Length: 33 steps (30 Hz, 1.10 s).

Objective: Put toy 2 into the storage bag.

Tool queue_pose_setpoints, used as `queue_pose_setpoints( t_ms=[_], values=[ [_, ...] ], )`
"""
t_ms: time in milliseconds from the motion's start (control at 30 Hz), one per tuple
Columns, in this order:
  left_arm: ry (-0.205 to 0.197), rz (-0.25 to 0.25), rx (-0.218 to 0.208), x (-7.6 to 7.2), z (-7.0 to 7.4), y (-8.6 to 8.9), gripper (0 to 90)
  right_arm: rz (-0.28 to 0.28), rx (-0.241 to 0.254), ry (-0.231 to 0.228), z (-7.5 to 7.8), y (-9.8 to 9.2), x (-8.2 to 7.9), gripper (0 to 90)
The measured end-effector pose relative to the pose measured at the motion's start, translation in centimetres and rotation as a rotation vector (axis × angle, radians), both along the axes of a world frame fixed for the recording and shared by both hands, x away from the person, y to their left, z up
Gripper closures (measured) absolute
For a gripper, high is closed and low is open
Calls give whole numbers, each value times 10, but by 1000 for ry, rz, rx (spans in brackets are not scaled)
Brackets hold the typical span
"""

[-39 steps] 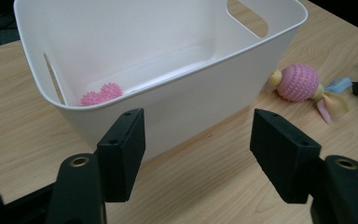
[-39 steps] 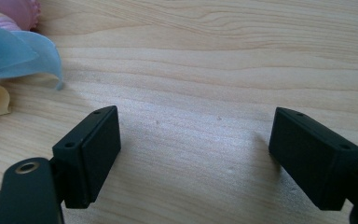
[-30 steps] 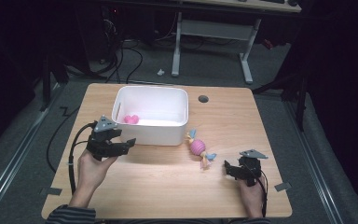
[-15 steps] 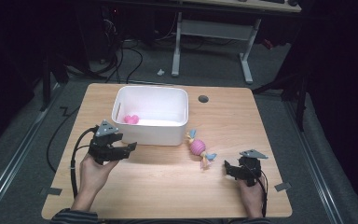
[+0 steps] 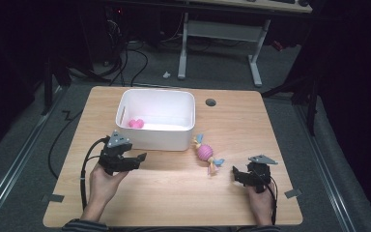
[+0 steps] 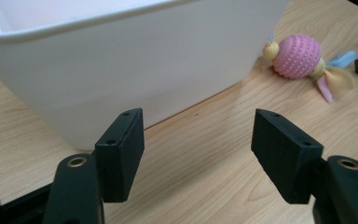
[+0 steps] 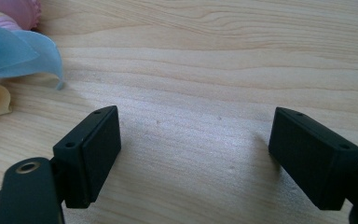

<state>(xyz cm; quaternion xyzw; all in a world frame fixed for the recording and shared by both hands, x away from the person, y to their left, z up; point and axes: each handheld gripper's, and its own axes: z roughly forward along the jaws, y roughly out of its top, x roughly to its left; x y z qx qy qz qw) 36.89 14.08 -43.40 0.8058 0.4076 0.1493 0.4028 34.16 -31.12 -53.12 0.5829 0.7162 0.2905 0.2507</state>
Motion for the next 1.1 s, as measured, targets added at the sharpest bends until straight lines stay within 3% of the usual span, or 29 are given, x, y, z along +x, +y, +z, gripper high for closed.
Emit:
queue_pose_setpoints(
  t_ms=[367,567,833,1033,1100],
  values=[
    [41,1,-12,2,-23,-3,340,0,0,0,0,0,0,169],
    [31,-1,-2,2,-31,-6,314,0,0,0,0,0,0,169],
    [47,13,-7,5,-49,-8,314,0,1,0,0,0,0,170],
    [44,17,37,6,-61,-15,309,0,0,0,0,0,0,170],
    [41,16,31,7,-64,-16,309,0,0,0,0,0,0,170]
  ],
)
